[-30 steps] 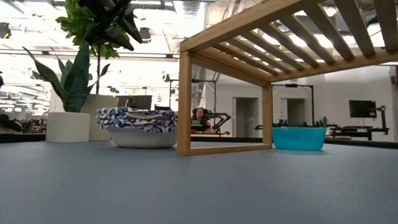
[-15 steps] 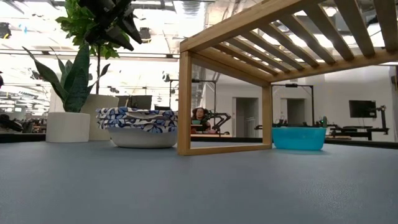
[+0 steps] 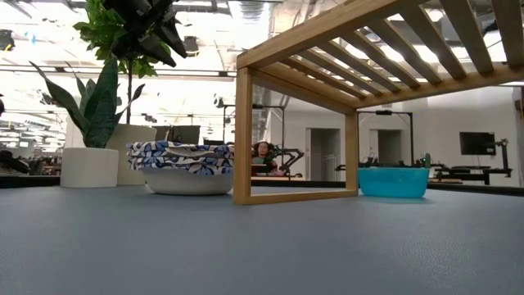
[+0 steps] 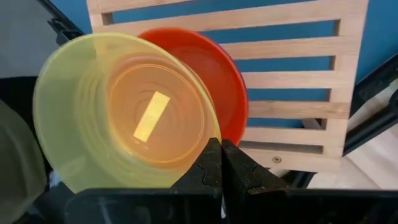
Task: Place and stack bowls onto a shelf
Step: Stack the small yellow bowl on top of the small red bowl on the shelf
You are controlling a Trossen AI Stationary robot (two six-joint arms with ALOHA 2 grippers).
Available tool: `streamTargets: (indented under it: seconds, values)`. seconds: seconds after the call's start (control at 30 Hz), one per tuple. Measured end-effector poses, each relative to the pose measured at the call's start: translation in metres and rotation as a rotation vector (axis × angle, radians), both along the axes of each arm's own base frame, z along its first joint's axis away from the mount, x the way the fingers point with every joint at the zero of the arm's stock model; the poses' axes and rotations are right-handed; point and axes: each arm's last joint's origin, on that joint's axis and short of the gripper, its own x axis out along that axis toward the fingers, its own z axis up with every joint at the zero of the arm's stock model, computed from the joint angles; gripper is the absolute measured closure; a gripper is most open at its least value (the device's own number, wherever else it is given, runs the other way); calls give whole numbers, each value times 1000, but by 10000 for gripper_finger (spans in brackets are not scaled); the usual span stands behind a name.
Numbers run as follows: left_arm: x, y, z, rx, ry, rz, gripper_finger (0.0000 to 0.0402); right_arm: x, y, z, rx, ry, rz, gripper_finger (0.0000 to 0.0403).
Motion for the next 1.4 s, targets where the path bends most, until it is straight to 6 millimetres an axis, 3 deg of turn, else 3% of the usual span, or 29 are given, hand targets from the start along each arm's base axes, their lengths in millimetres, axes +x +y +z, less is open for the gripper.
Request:
streamTargets:
  seconds: [0.37,0.63,1.03,1.4]
  values:
    - [0,0,0,-1,-4,1,248,0,-1,0,1,1,-10,381]
    - [0,0,0,-1,-4,1,248,0,-1,0,2,1,-9,344]
    - [0,0,0,0,-4,2,248,1,-2,1,5,0,-25,340]
    - [0,0,0,-2,-4,-7,248,-11,-31,42,97,-231,-87,340]
